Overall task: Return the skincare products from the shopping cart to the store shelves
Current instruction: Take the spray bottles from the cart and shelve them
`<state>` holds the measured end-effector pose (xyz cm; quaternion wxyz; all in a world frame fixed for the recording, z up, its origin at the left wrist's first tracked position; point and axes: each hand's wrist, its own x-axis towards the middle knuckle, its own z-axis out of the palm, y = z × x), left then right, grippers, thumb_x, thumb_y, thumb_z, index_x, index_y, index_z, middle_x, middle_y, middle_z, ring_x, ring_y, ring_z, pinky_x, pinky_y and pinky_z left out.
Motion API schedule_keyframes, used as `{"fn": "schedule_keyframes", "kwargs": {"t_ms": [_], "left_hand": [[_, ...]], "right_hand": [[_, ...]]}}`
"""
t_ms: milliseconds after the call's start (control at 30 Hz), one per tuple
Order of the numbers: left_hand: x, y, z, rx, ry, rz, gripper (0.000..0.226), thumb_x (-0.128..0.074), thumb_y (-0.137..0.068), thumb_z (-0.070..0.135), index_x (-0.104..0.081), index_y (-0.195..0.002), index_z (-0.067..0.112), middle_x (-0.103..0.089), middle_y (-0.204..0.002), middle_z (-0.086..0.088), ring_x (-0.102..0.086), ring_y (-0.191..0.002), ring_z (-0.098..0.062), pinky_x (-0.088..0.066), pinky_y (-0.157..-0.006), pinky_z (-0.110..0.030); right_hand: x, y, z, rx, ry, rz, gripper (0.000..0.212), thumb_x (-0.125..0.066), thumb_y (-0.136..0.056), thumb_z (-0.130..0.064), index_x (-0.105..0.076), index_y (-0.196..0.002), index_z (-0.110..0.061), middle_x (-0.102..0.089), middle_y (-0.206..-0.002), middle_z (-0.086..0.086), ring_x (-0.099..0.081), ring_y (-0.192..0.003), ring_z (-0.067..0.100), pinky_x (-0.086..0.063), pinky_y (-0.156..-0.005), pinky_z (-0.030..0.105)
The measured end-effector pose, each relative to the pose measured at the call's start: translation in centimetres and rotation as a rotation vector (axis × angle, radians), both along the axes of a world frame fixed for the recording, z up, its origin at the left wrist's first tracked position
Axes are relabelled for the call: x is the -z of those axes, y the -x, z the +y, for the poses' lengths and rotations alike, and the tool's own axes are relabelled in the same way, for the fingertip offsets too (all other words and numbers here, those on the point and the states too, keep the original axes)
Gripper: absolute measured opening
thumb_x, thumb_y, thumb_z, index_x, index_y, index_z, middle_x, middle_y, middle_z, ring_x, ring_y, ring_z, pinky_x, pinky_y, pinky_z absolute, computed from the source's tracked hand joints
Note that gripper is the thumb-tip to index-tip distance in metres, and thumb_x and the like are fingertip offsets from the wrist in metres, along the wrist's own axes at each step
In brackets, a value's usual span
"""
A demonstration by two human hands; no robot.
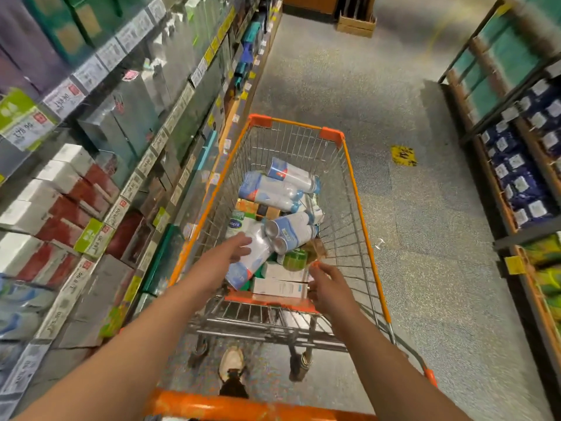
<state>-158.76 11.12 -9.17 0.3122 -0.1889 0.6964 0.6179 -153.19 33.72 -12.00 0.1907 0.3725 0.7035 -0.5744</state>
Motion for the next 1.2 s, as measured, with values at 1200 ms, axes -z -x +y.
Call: {"fn": "schedule_keyframes", "kwargs": {"t_ms": [1200], "left_hand": [[8.8,4.4,5.1,-0.396,-0.107,-0.387,0.041,-0.041,-0.106,0.048,-0.064,-0.123,0.018,-0.069,-0.127,-0.007,-0.066,-0.116,-0.031,-0.054,-0.097,-0.041]], "right_hand": [[21.9,18.8,-1.0,0.548,0.602,-0.189,0.049,-0.075,-0.093,-0.037,-0.059,-0.134,-0.015,-0.071,-0.125,0.013,-0.073,-0.092,0.027,-0.058,-0.056,0.036]]}}
